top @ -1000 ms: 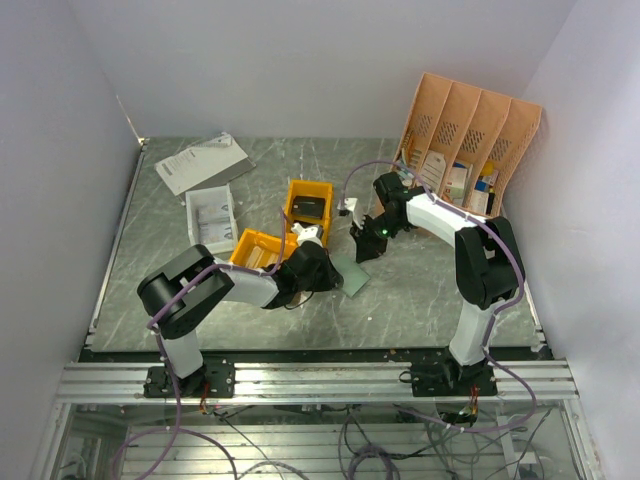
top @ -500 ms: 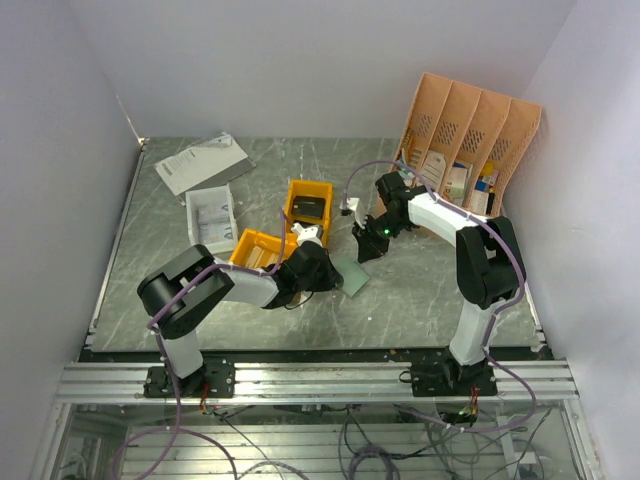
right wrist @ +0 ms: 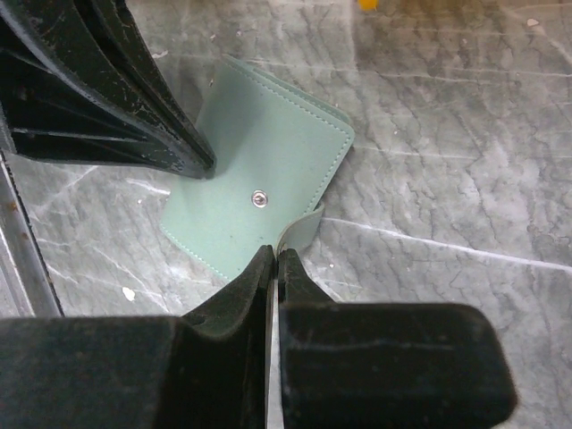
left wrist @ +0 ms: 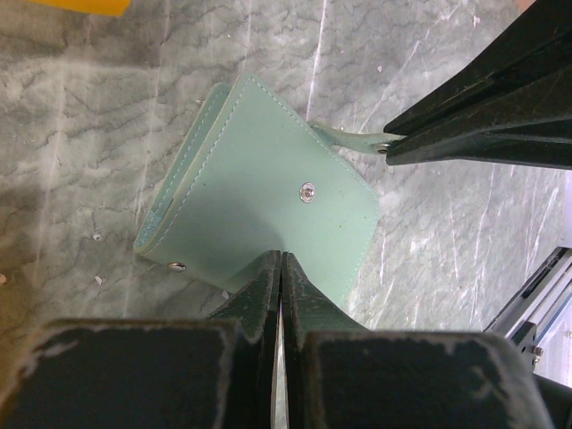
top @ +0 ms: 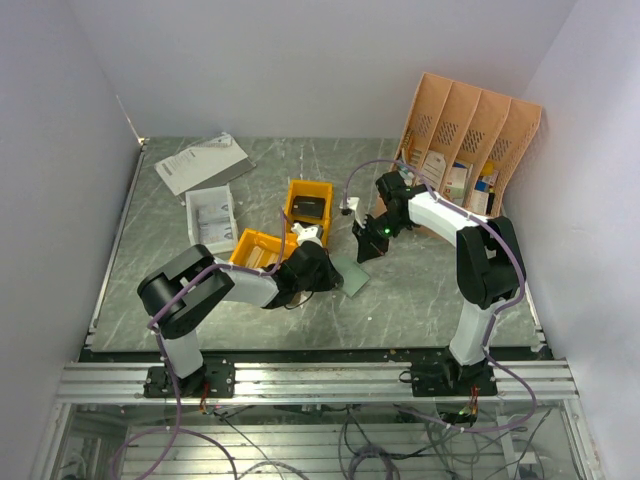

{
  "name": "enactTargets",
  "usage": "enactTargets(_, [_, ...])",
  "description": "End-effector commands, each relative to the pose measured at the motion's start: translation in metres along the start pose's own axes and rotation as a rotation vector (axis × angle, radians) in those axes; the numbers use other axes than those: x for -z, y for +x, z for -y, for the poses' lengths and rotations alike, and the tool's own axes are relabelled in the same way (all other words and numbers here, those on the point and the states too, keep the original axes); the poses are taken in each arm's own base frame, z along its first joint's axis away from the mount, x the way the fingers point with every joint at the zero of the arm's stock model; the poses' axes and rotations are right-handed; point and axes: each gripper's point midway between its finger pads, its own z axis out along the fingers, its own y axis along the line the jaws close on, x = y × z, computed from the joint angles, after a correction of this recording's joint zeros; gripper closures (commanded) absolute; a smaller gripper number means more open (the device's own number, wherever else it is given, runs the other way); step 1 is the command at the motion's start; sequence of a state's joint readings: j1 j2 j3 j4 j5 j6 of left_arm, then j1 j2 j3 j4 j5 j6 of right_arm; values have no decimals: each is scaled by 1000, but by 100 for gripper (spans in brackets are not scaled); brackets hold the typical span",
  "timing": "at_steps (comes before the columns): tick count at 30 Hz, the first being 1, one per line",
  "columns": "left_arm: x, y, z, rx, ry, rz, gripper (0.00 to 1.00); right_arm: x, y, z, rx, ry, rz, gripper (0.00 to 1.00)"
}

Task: Put the credit cards into the card holder
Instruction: Close the card holder at the center of the board.

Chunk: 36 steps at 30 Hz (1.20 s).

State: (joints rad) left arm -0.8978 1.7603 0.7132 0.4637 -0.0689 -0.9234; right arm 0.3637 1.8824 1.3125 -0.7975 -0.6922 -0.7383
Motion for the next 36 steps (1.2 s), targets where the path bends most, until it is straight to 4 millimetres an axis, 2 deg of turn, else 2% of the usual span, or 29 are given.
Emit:
enactTargets(1, [-3, 5, -6, -16, -6, -24, 93, 1, -3, -9, 18, -33, 24, 100])
enactTargets(6, [-4, 5, -6, -12, -2, -26, 93, -8, 5, -8, 54, 15, 19, 100])
enactTargets(12, [-4, 6, -7, 7, 16, -28, 93, -14, -1, -10, 147, 80, 30, 100])
enactTargets(21, [-4, 8, -7, 20, 36, -36, 93, -18, -11, -6, 189, 122, 52, 100])
enactTargets(31, [-2, 8, -8, 26, 42, -35, 93, -27, -1, -7, 221, 140, -7, 100])
enactTargets(33, [-2, 7, -8, 28, 43, -34, 93, -33, -2, -16, 246, 126, -23, 100])
enactTargets(36, [-1, 7, -10, 28, 41, -33, 93, -34, 2, -17, 258, 132, -37, 100])
